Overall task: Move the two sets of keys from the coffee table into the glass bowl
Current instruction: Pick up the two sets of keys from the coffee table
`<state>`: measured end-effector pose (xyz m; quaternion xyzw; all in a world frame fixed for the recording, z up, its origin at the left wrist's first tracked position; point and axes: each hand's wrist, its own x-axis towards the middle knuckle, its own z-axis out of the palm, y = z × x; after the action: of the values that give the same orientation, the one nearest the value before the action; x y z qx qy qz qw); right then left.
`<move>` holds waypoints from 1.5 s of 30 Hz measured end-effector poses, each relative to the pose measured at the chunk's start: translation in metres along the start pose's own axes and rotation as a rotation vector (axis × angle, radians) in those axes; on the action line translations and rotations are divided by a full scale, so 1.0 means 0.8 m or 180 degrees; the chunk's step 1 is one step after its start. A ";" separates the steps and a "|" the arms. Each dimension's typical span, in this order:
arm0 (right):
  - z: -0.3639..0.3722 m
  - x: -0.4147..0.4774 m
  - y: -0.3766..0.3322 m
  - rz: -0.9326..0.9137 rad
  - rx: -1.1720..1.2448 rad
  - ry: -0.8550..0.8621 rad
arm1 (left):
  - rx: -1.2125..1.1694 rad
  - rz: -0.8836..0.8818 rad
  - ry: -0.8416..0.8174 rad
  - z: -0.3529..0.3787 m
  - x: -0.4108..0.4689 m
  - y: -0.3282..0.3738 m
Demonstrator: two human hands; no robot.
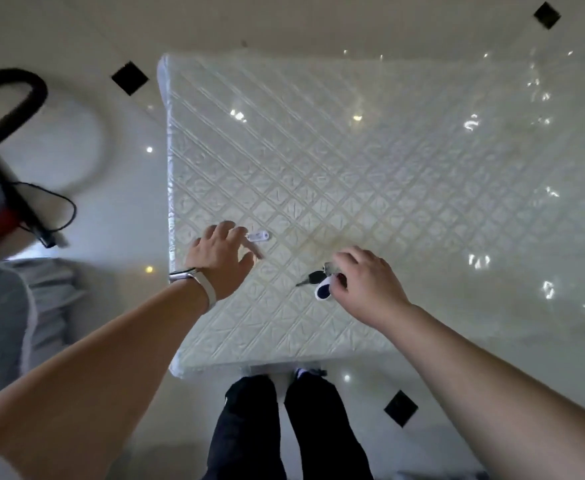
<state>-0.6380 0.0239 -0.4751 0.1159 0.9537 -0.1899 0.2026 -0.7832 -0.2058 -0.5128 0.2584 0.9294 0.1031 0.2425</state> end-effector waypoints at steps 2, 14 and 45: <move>0.041 0.013 0.018 0.0105 0.0087 -0.0114 | -0.0083 -0.0061 0.0039 0.039 0.011 -0.008; 0.143 0.030 0.055 0.0300 0.0090 -0.0021 | -0.0091 -0.0141 0.0533 0.116 0.058 -0.027; -0.036 -0.081 -0.016 0.0853 0.1301 0.0226 | -0.1603 -0.0223 0.0195 -0.034 -0.046 0.046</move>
<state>-0.5938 0.0148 -0.4188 0.2865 0.8781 -0.3461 0.1647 -0.7533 -0.1961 -0.4630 0.1542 0.8897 0.3306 0.2744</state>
